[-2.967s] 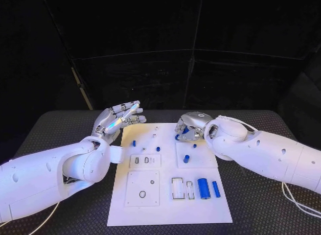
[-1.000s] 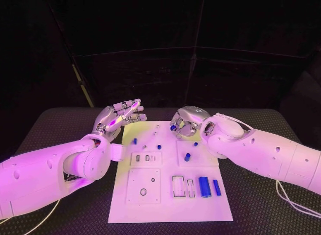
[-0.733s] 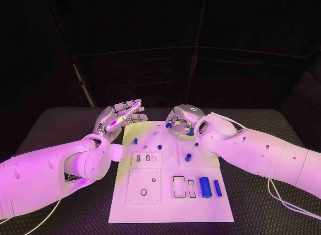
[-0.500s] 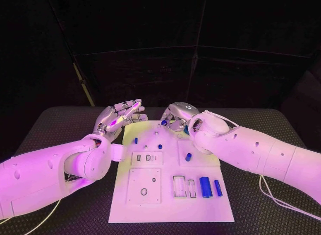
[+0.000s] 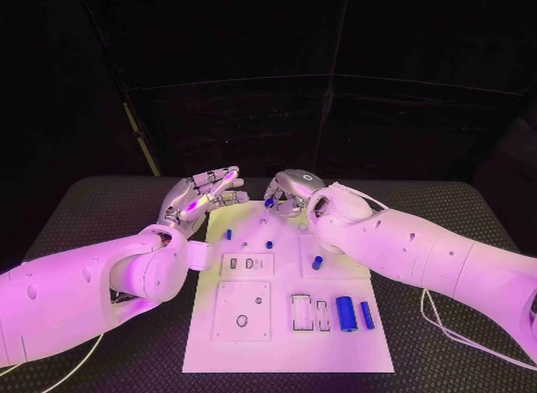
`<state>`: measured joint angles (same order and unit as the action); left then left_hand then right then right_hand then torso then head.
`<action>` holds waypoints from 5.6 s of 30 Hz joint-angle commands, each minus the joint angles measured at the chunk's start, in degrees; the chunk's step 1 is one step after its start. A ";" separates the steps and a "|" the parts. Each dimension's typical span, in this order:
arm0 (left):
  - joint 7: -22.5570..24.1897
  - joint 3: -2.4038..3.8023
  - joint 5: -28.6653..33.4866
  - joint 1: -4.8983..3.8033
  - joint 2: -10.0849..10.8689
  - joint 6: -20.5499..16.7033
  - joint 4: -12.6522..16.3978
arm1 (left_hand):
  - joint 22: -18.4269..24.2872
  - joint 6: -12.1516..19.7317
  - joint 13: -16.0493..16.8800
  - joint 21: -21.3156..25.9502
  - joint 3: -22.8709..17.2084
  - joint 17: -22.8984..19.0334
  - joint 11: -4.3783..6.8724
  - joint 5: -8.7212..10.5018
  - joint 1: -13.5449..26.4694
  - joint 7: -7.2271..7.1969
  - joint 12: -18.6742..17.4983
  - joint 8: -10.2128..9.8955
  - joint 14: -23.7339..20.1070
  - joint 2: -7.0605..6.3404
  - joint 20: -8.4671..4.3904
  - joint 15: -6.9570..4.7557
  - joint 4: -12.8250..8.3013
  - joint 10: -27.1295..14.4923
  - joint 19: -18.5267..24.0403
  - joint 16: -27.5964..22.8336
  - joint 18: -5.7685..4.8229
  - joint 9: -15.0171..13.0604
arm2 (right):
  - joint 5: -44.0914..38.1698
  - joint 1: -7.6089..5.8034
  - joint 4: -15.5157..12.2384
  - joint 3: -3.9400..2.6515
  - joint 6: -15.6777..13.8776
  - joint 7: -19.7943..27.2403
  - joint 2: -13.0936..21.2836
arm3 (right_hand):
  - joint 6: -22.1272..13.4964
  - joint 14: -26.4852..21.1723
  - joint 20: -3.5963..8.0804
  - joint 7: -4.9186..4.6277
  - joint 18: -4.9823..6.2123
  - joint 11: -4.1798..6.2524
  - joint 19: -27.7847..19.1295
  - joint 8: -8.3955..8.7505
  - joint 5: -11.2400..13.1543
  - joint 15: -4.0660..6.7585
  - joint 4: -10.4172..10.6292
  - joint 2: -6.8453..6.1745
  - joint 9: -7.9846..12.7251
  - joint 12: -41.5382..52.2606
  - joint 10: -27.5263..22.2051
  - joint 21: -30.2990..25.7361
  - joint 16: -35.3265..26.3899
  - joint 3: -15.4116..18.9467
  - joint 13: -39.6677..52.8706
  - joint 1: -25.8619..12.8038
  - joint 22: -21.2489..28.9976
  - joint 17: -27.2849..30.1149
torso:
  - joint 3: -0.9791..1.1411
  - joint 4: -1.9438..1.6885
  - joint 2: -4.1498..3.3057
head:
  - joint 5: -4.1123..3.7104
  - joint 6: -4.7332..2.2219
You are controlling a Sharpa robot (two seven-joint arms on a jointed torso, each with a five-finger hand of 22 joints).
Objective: Assemble the parts on the task board
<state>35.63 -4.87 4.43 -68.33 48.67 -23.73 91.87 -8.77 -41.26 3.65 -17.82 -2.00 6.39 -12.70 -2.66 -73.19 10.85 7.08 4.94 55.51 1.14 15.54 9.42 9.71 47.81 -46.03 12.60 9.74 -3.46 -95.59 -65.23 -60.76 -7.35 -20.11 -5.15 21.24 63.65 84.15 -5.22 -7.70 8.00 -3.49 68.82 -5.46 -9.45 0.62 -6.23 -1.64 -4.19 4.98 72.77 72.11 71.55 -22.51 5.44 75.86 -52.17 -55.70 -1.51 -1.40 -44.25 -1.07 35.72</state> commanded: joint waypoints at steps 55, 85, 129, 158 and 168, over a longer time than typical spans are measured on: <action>0.08 0.06 -0.39 -0.31 0.22 0.64 -0.14 | 0.13 0.20 -0.07 -0.27 0.02 -0.12 -0.10 -0.13 -0.46 4.81 -0.45 -0.34 -0.08 0.35 0.16 0.31 -0.57 -0.29 -0.37 -0.43 0.55 0.09 | -1.88 -0.18 -2.21 0.57 -2.60 -0.65 2.35 | -12.32 -1.61 -2.12 -2.49 0.59 -2.94 -4.81 1.59 3.25 -1.91 4.33 -4.59 0.25 0.21 -11.92 -3.54 -5.21 2.91 -1.43 -1.64 6.96 9.28 | -0.03 0.10 -0.06 | 0.14 0.18; -0.35 0.03 -0.39 -0.27 0.30 1.39 -0.73 | 0.16 0.07 -0.06 -0.25 0.05 -0.15 -0.11 -0.14 -0.47 4.80 -0.52 -0.38 -0.11 0.38 0.16 0.33 -0.62 -0.33 -0.34 -0.48 0.54 0.08 | 13.54 -0.15 -15.53 0.46 8.29 -8.66 20.40 | -14.80 3.78 -1.62 -2.50 -1.73 -1.61 2.47 -0.78 -2.98 -1.29 22.76 -6.54 0.11 60.45 -3.61 4.78 14.34 22.77 49.53 5.52 -6.49 -23.78 | 0.40 1.22 0.43 | 0.65 -0.24; -0.61 0.03 -0.39 -0.26 0.15 1.58 -0.93 | 0.20 -0.03 -0.05 -0.21 0.08 -0.20 -0.10 -0.14 -0.45 4.77 -0.59 -0.43 -0.14 0.48 0.17 0.34 -0.69 -0.34 -0.30 -0.56 0.53 0.07 | 2.43 -0.11 -12.11 0.47 7.07 -10.23 15.64 | -6.35 4.64 -0.57 -0.41 -2.14 0.21 4.02 -6.01 0.89 0.06 17.35 -0.05 -0.56 72.95 5.06 6.27 16.41 15.69 65.70 12.60 -8.90 -28.58 | 0.43 1.20 0.50 | 0.43 0.25; -0.65 0.03 -0.39 -0.26 0.05 1.64 -0.95 | 0.25 -0.09 -0.05 -0.18 0.03 -0.25 -0.11 -0.14 -0.56 4.76 -0.69 -0.51 -0.17 0.69 0.18 0.35 -0.82 -0.38 -0.26 -0.64 0.53 0.07 | -1.30 -0.09 -14.17 0.54 1.83 -9.56 6.88 | -4.58 4.78 0.26 0.26 -2.35 0.87 4.72 -5.95 -0.06 0.74 16.84 -0.87 -0.18 74.56 6.89 6.73 16.66 12.70 68.35 10.40 -9.74 -29.25 | 0.38 1.19 0.41 | 0.93 0.12; -0.63 0.04 -0.39 -0.28 0.00 1.65 -0.91 | 0.26 -0.08 -0.05 -0.17 0.01 -0.27 -0.11 -0.15 -0.61 4.75 -0.72 -0.54 -0.17 0.75 0.18 0.35 -0.88 -0.39 -0.25 -0.66 0.52 0.07 | -1.61 -0.08 -12.33 2.05 3.74 -9.28 3.83 | -4.79 4.77 0.22 0.15 -2.35 0.77 4.70 -5.62 0.10 0.67 16.95 -1.11 -0.02 74.39 6.74 6.71 16.65 12.39 68.19 9.66 -9.70 -29.21 | 0.42 1.13 0.42 | 0.91 0.41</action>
<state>34.67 -4.89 4.40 -68.51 48.72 -22.75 90.87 -8.59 -41.26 3.66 -17.82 -2.01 6.18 -12.70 -2.66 -73.71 10.85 6.59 4.72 55.51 1.66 15.54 9.42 9.07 47.81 -46.02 12.15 9.72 -3.45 -96.30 -65.18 -73.10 -5.30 -17.35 -14.68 25.30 56.59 84.03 -5.23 -8.71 6.67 -2.55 73.31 -11.10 -9.42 0.95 10.67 -2.89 -4.15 79.43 79.45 78.52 87.99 -9.73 73.71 86.01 -61.90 -74.91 -1.10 -0.26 -43.84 -0.14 36.10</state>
